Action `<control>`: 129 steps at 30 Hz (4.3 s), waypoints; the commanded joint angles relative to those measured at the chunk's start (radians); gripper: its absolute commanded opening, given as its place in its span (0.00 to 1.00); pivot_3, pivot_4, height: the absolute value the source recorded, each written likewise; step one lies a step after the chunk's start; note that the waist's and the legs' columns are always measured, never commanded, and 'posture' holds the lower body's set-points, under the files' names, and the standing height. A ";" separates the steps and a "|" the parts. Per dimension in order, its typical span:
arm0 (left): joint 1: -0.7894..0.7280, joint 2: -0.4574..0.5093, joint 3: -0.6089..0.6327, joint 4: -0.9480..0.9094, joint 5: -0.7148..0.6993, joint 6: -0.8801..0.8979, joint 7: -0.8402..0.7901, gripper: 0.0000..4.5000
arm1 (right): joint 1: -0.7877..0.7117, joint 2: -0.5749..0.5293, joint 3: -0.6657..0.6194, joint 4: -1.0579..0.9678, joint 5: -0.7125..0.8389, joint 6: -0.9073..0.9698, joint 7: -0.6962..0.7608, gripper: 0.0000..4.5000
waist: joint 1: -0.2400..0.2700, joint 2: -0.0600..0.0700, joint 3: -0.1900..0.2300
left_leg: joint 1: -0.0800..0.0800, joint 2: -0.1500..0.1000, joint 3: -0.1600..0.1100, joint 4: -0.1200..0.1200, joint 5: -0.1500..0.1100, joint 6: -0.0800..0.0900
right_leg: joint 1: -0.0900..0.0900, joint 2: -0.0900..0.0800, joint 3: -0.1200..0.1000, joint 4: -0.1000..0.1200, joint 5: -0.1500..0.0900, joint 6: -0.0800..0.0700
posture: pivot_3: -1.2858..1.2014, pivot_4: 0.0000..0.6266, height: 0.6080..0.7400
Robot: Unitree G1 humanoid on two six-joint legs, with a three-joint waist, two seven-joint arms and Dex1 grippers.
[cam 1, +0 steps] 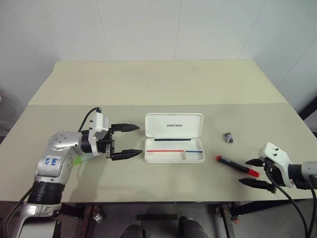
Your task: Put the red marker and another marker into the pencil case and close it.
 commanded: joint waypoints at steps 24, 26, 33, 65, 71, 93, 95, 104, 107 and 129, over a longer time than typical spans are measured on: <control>-0.012 0.049 0.019 -0.002 0.008 -0.025 -0.051 1.00 | -0.121 0.059 0.061 0.100 -0.015 -0.122 -0.057 0.13 | -0.016 -0.004 0.001 | 0.014 0.004 0.002 -0.002 0.000 0.000 | 0.015 0.004 0.002 -0.007 0.002 -0.002 | 0.52 0.24 1.00; 0.004 0.057 0.028 -0.004 0.012 -0.036 -0.048 1.00 | -0.158 0.035 0.059 0.110 -0.014 -0.187 -0.019 0.13 | -0.018 -0.003 0.001 | 0.014 0.004 0.002 -0.002 0.000 0.000 | 0.015 0.003 0.002 -0.007 0.002 -0.002 | 0.52 0.24 1.00; 0.039 0.090 0.074 0.049 0.028 -0.084 -0.035 1.00 | -0.341 -0.004 0.094 0.103 0.037 -0.236 0.123 0.13 | -0.029 -0.001 0.003 | 0.014 0.004 0.001 -0.005 0.000 0.000 | 0.013 0.003 0.002 -0.007 0.002 -0.002 | 0.52 0.24 1.00; 0.209 0.098 0.170 -0.116 -0.005 -0.050 0.129 1.00 | -0.923 0.465 0.521 0.717 -0.269 -0.638 0.236 0.21 | -0.031 -0.001 0.003 | -0.006 0.004 0.006 -0.004 -0.001 -0.006 | -0.012 0.003 0.004 0.003 0.001 -0.002 | 0.52 0.24 1.00; 0.210 0.099 0.167 -0.123 -0.010 -0.049 0.138 1.00 | -0.936 0.470 0.479 0.657 -0.220 -0.588 0.256 0.66 | -0.036 -0.001 0.003 | -0.004 0.005 0.008 -0.004 -0.001 -0.006 | -0.012 0.003 0.006 0.005 0.001 -0.002 | 0.52 0.24 1.00; 0.327 0.130 0.285 0.062 0.053 -0.227 0.132 1.00 | -0.447 0.186 0.030 0.051 0.154 -0.188 0.128 1.00 | -0.033 -0.001 0.003 | -0.004 0.005 0.012 -0.004 -0.004 0.000 | -0.013 0.003 0.008 0.005 0.001 -0.002 | 0.52 0.24 1.00; 0.352 0.165 0.307 0.145 0.072 -0.282 0.102 1.00 | -0.402 0.163 -0.010 0.047 0.152 -0.192 0.106 1.00 | -0.033 -0.001 0.003 | -0.002 0.006 0.013 -0.004 -0.004 0.000 | -0.014 0.004 0.009 0.004 0.001 -0.002 | 0.52 0.24 1.00; 0.204 0.265 0.254 0.548 0.162 -0.441 -0.016 1.00 | -0.318 0.170 -0.021 -0.019 0.158 -0.196 0.025 1.00 | -0.026 -0.001 0.003 | -0.001 0.005 0.013 0.000 -0.004 0.001 | -0.011 0.003 0.009 0.005 0.003 -0.003 | 0.52 0.24 1.00; 0.101 0.266 0.204 0.702 0.214 -0.489 -0.054 1.00 | -0.315 0.172 -0.013 -0.045 0.164 -0.183 0.001 1.00 | -0.025 -0.001 0.002 | -0.001 0.005 0.013 0.001 -0.004 0.001 | -0.011 0.004 0.009 0.006 0.003 -0.002 | 0.52 0.24 1.00; -0.004 0.212 0.105 0.975 0.300 -0.637 -0.113 0.58 | -0.225 0.121 -0.074 -0.192 0.215 -0.102 -0.097 1.00 | -0.027 -0.002 0.002 | 0.001 0.005 0.013 0.001 -0.004 0.002 | -0.009 0.004 0.009 0.007 0.003 -0.002 | 0.52 0.24 1.00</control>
